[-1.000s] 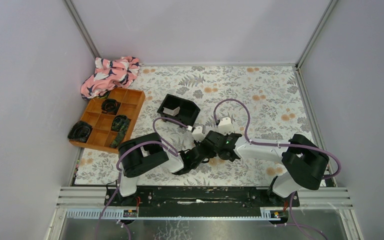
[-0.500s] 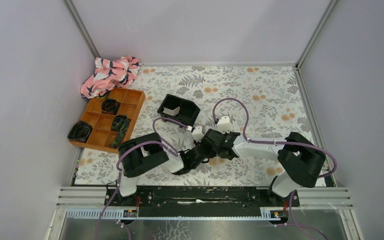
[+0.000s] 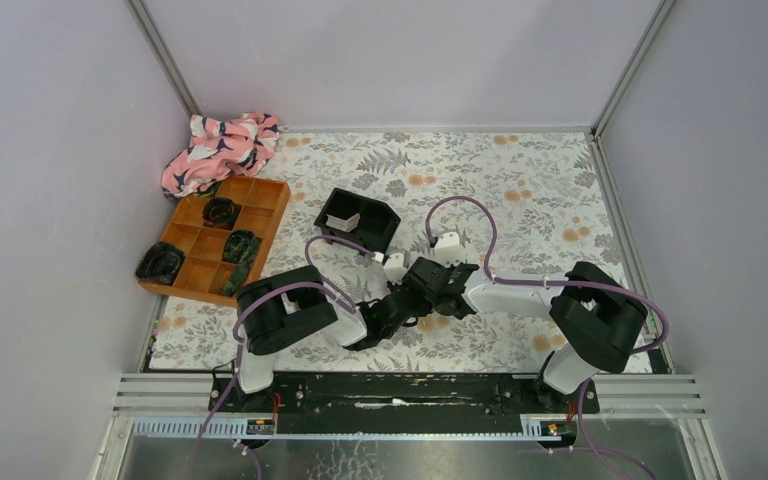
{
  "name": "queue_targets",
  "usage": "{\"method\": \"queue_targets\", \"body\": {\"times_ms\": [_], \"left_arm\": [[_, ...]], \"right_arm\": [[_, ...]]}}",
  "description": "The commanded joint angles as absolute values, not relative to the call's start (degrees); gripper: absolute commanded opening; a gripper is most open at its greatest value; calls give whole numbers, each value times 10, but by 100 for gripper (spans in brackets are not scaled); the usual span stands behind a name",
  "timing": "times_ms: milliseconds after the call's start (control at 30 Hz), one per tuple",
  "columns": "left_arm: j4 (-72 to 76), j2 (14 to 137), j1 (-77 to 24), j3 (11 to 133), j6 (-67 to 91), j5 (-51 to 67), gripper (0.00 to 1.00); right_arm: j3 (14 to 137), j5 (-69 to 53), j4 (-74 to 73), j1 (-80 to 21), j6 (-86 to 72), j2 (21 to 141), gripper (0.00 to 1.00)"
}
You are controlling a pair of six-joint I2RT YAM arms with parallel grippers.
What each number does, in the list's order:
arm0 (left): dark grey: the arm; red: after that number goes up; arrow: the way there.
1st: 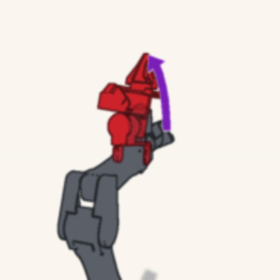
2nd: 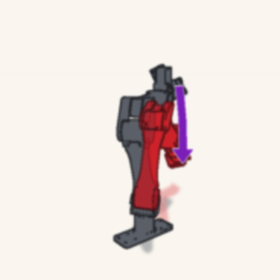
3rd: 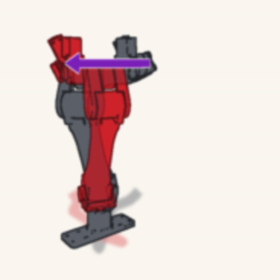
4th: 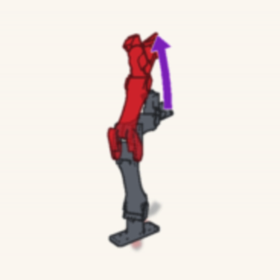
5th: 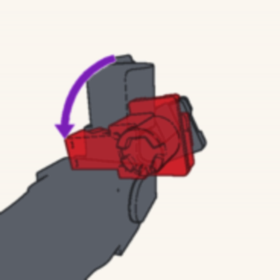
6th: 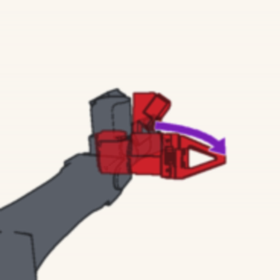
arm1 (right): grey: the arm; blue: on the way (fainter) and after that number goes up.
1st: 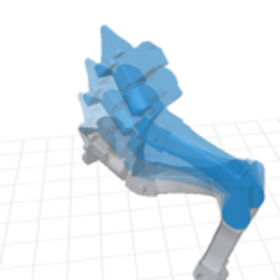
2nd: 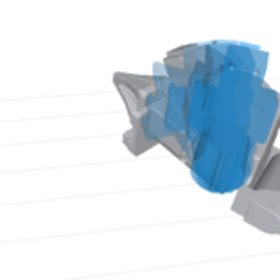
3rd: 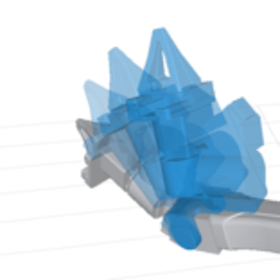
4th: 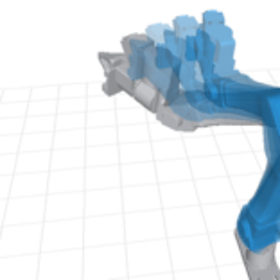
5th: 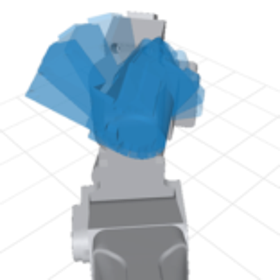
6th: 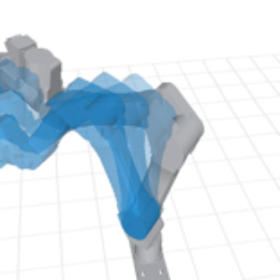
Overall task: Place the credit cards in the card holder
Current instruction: Close the card holder at the center of the board.
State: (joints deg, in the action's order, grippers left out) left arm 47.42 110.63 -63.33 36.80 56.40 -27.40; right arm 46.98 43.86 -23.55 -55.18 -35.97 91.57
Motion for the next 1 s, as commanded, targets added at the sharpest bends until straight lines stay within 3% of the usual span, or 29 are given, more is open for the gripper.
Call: {"method": "queue_targets", "body": {"times_ms": [0,967], "left_arm": [[437,1125,-630,359,551,-268,6],[435,1134,-633,375,552,-258,5]], "right_arm": [[460,416,-244,-559,-370,931,13],[475,423,-269,-596,-400,935,15]]}}
